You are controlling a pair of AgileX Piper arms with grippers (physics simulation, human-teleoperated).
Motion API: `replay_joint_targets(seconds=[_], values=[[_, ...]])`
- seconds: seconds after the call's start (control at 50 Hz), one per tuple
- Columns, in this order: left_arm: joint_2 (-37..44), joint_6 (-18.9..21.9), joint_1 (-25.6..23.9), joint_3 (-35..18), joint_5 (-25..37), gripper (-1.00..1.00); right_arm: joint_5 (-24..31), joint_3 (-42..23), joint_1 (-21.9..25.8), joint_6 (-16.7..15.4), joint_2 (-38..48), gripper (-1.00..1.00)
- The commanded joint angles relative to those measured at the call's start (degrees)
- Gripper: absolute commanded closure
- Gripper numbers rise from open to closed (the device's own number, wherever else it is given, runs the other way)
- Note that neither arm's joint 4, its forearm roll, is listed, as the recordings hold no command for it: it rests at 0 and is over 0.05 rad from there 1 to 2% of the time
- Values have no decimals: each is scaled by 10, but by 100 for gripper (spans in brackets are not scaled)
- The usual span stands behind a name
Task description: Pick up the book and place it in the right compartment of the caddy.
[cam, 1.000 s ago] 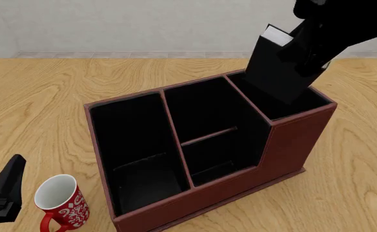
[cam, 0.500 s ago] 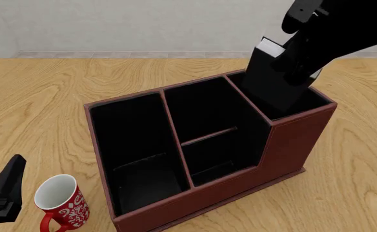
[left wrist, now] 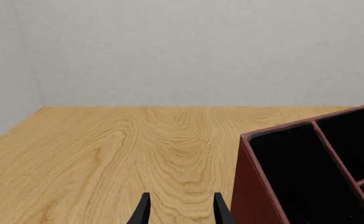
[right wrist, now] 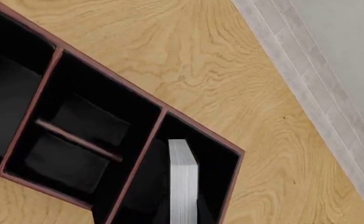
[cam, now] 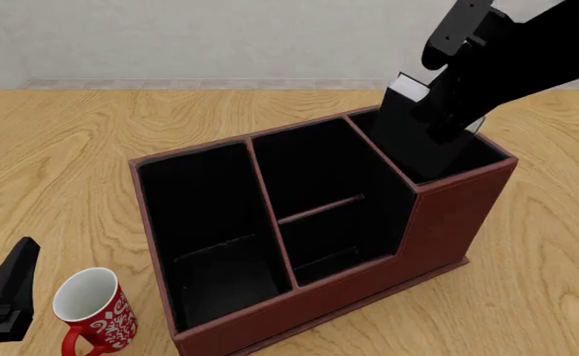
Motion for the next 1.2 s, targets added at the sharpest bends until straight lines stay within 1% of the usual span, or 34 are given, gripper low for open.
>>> replay_joint_targets(seconds=[0.02,0.28,0.34,0.5,0.52,0.98,1.2], values=[[0,0,0,0,1,-100,-16,6,-3,14,5,100],[0,0,0,0,1,-100,-30,13,-5,19,16,100],[0,0,0,0,1,-100,-38,17,-13,14,20,100],[0,0,0,0,1,-100,-42,19,-15,17,22,100],[0,0,0,0,0,-100,-42,19,-15,17,22,-100],[0,0,0,0,1,-100,-40,24,-17,14,8,-100],[-1,0,0,0,1,-100,-49,33,-16,22,-16,-100]])
